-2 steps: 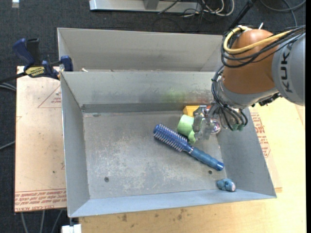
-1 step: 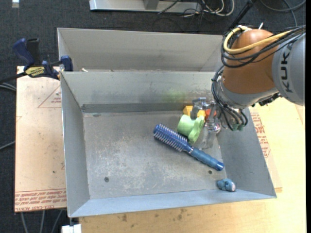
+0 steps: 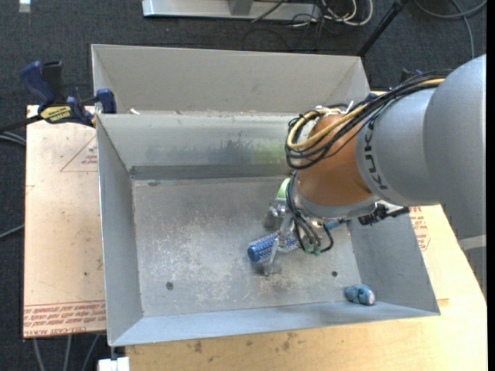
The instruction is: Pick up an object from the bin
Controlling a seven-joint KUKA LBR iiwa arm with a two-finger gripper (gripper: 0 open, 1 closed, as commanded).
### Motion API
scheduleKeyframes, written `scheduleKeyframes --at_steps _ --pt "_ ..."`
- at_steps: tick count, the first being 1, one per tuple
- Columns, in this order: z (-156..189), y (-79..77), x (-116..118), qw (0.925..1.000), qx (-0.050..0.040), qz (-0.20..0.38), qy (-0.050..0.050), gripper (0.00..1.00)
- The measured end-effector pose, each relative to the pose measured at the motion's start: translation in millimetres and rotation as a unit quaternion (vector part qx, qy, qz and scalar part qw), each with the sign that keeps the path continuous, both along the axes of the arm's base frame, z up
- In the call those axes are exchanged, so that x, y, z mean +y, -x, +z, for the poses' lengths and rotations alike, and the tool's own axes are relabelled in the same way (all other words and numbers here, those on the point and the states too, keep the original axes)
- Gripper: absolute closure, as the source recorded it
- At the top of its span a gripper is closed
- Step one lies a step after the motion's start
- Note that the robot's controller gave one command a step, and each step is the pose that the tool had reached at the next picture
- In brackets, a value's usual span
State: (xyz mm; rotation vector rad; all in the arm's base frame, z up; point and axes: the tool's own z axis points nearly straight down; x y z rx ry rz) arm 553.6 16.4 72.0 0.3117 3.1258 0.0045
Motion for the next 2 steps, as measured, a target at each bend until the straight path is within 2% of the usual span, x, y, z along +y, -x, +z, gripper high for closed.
scheduleKeyframes --at_steps 1,2 --pt "1.2 0.1 -0.6 1.0000 0.0003 0.000 0.000 1.00" --pt "150.8 34.2 -12.3 0.9999 -0.0031 0.011 0.001 1.00"
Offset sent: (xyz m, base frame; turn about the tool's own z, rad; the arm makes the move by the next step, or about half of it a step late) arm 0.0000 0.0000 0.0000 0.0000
